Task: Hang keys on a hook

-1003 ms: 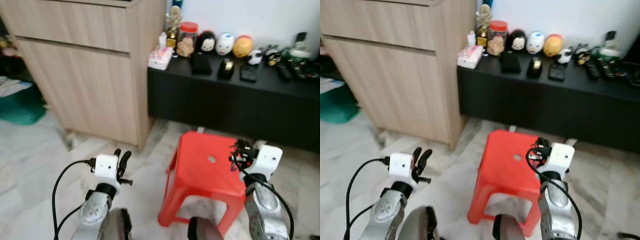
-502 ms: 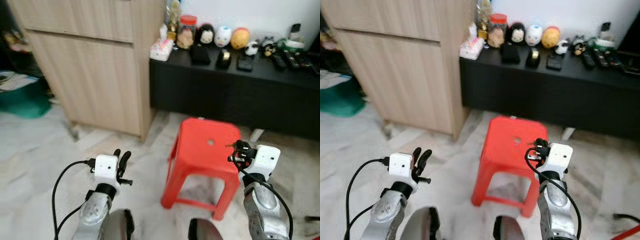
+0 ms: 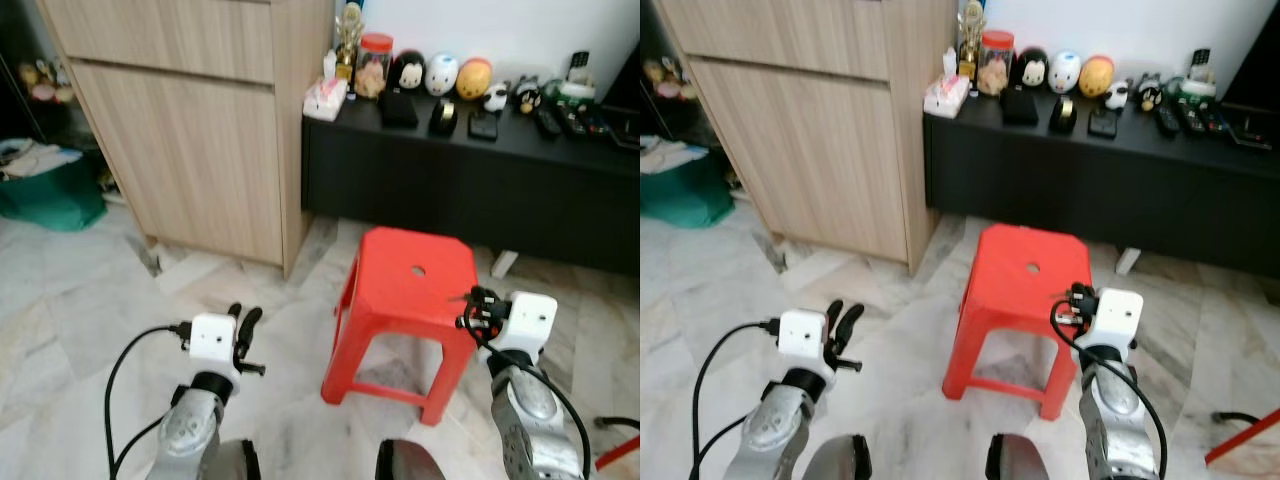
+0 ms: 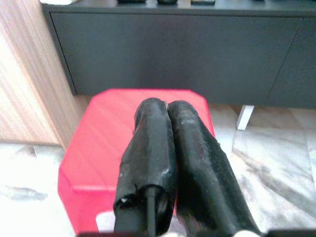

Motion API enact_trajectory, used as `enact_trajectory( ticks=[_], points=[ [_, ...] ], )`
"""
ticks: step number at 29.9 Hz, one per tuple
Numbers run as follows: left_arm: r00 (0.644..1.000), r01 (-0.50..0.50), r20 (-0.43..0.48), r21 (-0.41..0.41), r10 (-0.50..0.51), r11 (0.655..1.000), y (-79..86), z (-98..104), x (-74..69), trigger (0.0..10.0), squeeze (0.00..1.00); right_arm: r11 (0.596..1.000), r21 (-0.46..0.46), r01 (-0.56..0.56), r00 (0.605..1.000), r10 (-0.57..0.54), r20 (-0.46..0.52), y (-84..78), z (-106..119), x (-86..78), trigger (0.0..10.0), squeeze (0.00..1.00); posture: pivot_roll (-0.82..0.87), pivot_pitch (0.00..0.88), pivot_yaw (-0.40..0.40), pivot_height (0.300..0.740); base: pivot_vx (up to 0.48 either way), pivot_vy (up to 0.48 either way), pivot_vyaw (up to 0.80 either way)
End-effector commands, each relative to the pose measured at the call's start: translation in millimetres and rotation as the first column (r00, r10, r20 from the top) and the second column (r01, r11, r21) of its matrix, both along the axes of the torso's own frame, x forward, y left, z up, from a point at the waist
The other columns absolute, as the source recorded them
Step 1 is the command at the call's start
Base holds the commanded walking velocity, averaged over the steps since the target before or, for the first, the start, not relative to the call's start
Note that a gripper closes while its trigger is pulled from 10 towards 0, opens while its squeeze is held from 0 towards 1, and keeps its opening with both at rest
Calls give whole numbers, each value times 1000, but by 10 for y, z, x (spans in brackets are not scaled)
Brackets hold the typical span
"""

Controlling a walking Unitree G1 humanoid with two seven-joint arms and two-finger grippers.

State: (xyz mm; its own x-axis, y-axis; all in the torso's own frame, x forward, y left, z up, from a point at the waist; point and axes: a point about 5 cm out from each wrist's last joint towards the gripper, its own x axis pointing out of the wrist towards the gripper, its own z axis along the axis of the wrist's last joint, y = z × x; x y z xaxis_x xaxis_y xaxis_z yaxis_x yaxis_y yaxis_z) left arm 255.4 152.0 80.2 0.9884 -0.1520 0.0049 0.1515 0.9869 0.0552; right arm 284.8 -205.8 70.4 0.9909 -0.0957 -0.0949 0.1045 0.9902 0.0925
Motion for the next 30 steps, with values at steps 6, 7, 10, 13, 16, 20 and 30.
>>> enact_trajectory(
  ticks=[6, 7, 10, 13, 16, 20, 30],
  points=[
    [1000, 8, 1, 3, -8, 1000, -8, 3, 9, 10000, 0, 1000, 5, -2, 999, 2, 42, -21, 103, 41, 10000, 0, -5, 0, -98, 726, 0, 0, 0],
    [1000, 8, 1, 3, -8, 1000, -9, 3, 9, 10000, 0, 1000, 4, -3, 999, 3, 43, -20, 107, 42, 10000, 0, -5, 0, -98, 731, 0, 0, 0],
    [1000, 10, 2, 2, -10, 1000, -15, 2, 14, 10000, 0, 1000, 4, -6, 999, 5, 51, -20, 128, 48, 10000, 0, -5, 0, -97, 740, 0, 0, 0],
    [1000, 13, 4, 1, -13, 1000, -23, 7, 24, 10000, 0, 1000, 5, -10, 998, 10, 61, -17, 152, 59, 10000, 0, -6, 0, -96, 740, 0, 0, 0],
    [1000, 15, 4, 1, -15, 1000, -26, 4, 30, 10000, 0, 1000, 7, -12, 998, 12, 66, -16, 160, 66, 10000, 0, -9, 0, -95, 740, 0, 0, 0],
    [1000, 5, -25, 6, -5, 1000, -16, -68, 42, 10000, 0, 1000, 21, -16, 999, 16, 34, -16, 93, 63, 10000, 0, -9, 0, -93, 740, 0, 0, 0],
    [985, -54, -162, 37, 60, 998, 140, -413, 12, 10000, 0, 999, 22, -29, 979, 32, -199, -49, -448, -81, 10000, 0, -8, 0, -87, 740, 0, 0, 0]
  ],
)
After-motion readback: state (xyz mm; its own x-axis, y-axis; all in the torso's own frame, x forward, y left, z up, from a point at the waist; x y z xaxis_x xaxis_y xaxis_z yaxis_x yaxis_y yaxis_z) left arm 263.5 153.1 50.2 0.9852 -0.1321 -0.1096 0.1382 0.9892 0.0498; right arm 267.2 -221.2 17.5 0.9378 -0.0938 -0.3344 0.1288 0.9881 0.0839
